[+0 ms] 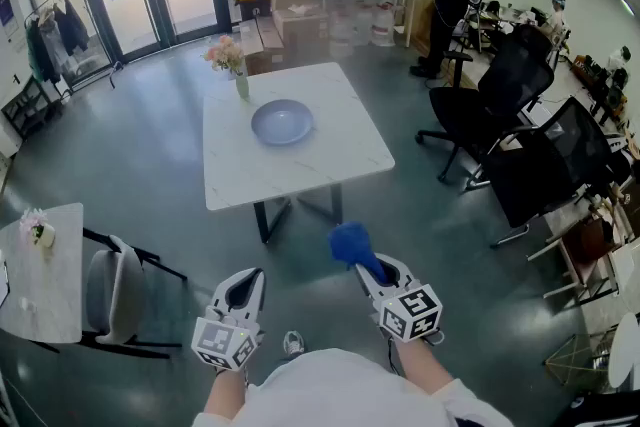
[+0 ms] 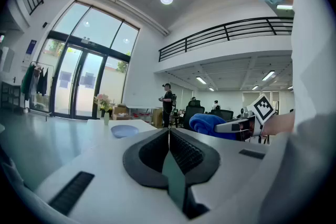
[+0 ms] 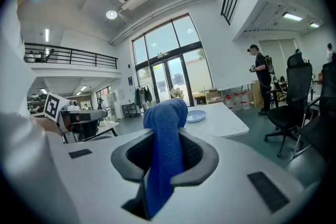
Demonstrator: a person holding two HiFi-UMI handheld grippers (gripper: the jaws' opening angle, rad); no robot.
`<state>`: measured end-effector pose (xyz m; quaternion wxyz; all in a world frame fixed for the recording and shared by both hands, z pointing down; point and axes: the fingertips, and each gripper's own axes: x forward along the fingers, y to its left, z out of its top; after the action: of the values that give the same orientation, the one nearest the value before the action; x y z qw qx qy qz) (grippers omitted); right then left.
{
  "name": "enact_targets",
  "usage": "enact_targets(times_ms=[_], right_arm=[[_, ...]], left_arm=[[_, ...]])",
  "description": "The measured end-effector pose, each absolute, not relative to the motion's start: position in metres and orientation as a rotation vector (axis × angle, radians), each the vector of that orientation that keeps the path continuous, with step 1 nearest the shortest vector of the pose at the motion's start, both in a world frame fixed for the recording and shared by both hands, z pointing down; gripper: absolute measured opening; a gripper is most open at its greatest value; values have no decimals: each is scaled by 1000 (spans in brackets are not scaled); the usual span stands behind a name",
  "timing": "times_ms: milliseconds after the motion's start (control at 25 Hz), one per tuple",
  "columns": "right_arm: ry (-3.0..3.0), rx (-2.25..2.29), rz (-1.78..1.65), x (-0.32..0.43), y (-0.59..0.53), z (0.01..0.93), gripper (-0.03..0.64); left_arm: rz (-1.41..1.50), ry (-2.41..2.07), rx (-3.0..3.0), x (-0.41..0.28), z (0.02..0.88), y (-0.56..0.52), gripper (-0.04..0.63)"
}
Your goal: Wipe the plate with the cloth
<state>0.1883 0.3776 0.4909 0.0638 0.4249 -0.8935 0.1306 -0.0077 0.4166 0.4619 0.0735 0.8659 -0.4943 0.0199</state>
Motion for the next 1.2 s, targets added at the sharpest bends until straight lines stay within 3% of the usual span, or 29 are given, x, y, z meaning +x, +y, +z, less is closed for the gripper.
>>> enact_targets(times_ms=[1200], right_arm=[[-2664, 1355, 466, 131, 339, 499, 94]], left_arm=[[6, -1364, 2604, -62, 475, 370, 34]])
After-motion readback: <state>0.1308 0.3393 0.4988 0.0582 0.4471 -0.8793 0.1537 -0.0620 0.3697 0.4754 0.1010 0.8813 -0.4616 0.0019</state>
